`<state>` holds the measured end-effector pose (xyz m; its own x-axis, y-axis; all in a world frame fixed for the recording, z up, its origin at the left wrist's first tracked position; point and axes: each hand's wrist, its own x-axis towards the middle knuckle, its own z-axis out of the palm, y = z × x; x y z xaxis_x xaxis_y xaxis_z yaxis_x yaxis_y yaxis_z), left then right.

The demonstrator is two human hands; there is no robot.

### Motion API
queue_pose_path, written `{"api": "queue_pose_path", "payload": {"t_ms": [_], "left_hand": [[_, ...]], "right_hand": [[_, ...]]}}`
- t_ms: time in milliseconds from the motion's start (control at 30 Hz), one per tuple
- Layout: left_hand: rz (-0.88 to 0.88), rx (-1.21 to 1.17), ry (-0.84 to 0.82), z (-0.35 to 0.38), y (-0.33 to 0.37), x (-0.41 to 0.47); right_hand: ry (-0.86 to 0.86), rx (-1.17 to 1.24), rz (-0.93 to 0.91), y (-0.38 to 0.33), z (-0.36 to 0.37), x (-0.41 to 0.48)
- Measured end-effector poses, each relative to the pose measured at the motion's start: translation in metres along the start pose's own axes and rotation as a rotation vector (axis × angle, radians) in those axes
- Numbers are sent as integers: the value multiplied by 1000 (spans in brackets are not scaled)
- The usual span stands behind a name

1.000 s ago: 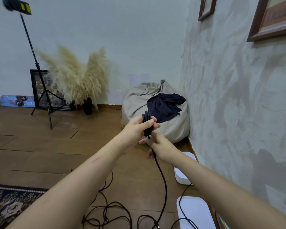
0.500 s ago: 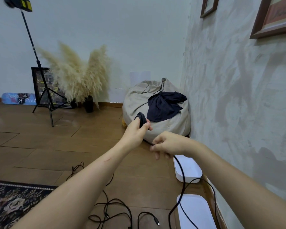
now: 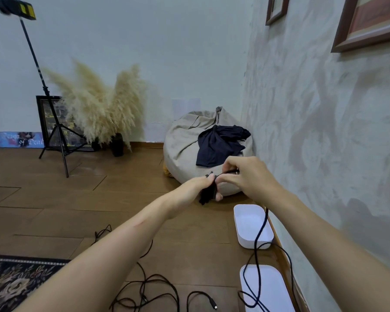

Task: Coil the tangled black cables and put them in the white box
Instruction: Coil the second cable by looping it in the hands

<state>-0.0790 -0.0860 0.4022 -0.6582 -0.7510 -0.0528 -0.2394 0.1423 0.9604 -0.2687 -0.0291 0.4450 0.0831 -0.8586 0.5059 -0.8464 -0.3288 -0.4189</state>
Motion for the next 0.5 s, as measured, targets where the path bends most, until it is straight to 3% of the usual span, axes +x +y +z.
{"api": "queue_pose_path", "payload": {"t_ms": [67, 133, 300, 433, 500], "left_hand": [[-14, 90, -37, 3, 3, -7], [97, 205, -36, 5, 4, -13], [234, 247, 163, -2, 3, -14], [281, 310, 266, -8, -5, -14], [266, 354, 276, -8, -6, -16]], "right_hand": [[-13, 0, 27, 3, 1, -1], [-41, 13, 61, 2, 2, -1], [-149, 65, 78, 0, 2, 2], [-339, 221, 261, 1, -2, 3], [-348, 295, 302, -1, -3, 2]]}}
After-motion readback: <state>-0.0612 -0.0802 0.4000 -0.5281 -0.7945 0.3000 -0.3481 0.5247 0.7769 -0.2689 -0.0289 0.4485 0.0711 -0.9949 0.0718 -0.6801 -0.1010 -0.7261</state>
